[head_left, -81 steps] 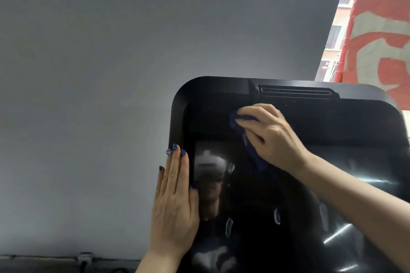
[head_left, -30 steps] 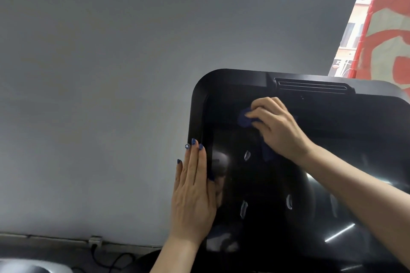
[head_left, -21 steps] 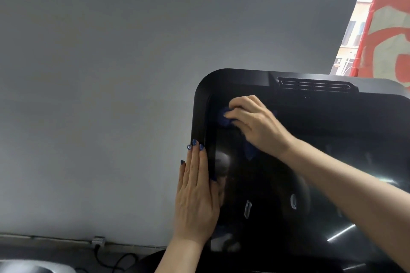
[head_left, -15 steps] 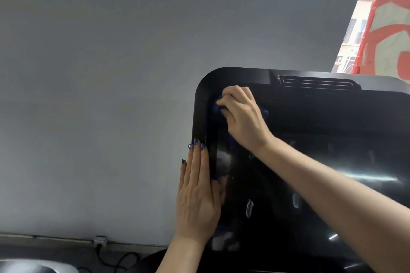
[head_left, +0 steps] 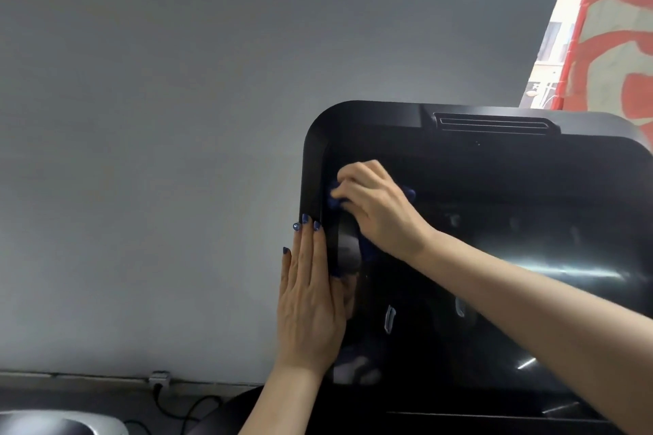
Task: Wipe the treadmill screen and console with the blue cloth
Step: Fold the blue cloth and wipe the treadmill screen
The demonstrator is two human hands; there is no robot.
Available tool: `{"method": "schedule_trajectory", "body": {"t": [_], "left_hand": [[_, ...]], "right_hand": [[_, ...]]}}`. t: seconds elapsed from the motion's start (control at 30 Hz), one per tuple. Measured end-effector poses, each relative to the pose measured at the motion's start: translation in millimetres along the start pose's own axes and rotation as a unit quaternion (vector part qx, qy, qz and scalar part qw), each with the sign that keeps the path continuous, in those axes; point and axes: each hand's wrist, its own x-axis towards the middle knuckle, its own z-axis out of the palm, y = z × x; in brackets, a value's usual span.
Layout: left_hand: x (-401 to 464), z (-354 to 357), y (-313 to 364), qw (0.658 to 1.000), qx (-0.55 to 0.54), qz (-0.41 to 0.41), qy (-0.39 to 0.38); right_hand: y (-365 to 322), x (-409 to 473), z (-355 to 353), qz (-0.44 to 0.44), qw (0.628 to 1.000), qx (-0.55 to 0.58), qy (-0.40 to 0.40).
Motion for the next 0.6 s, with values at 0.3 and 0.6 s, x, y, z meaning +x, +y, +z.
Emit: {"method": "schedule_trajectory", "body": {"t": [0.3,0.6], "left_hand": [[-4,2,-3,1.000,-0.009,-0.002,-0.002],[-10,3,-5,1.000,-0.003,0.003,-0.001]], "right_hand": [[0,14,9,0.081,0.994,-0.005,0.070],[19,5,-11,-0.003,1.000,-0.015,0.011]]}}
